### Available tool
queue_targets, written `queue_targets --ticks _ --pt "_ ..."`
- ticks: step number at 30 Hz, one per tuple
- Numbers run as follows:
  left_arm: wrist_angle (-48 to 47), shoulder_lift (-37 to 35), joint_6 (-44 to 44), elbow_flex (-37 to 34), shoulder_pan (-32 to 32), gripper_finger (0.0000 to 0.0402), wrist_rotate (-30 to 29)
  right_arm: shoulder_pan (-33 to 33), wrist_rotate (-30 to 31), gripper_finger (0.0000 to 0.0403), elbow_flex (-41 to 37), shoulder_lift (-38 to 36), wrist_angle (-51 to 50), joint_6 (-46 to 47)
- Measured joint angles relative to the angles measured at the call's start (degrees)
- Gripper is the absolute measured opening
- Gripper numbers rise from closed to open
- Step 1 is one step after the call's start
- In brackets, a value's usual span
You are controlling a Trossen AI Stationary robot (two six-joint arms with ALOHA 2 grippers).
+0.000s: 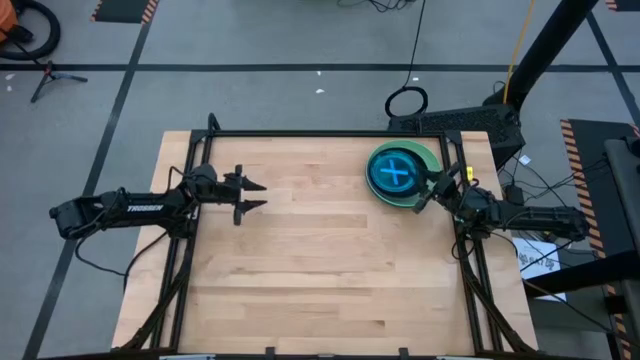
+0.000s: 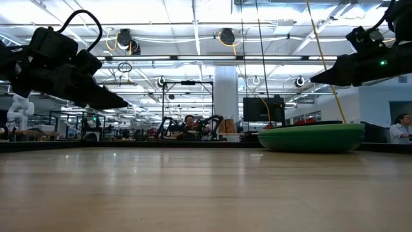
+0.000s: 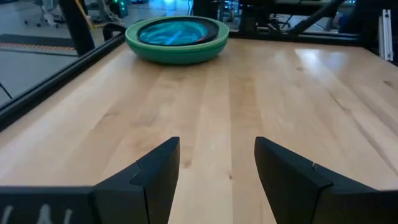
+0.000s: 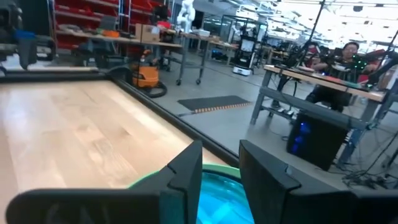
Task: Stack plastic plates
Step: Return to Home Position
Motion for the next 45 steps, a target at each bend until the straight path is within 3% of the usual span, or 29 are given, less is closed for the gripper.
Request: queue_targets --ticks 10,16,20,28,45 --pt "0.3 0.0 3.6 0.0 -0.2 0.0214 2.2 0.0 0.1 0.0098 0.0 4.9 0.0 2.6" --pt "0.1 0.0 0.4 0.0 -0.2 0.0214 -14.9 0.0 0.0 0.0098 0.0 8.2 0.1 6.0" --pt "-0.2 0.0 -0.9 0.1 -0.2 0.0214 -20.9 0.7 -4.7 0.0098 0.0 8.5 0.3 4.6" --pt "-2.9 0.0 -3.4 0.1 -0.2 0.0214 -21.0 3.1 -10.7 0.0098 0.0 8.5 2.5 1.0" --pt "-5.9 0.0 -0.4 0.1 -1.3 0.0214 -17.9 4.1 -10.5 0.0098 0.0 8.5 5.3 -2.5"
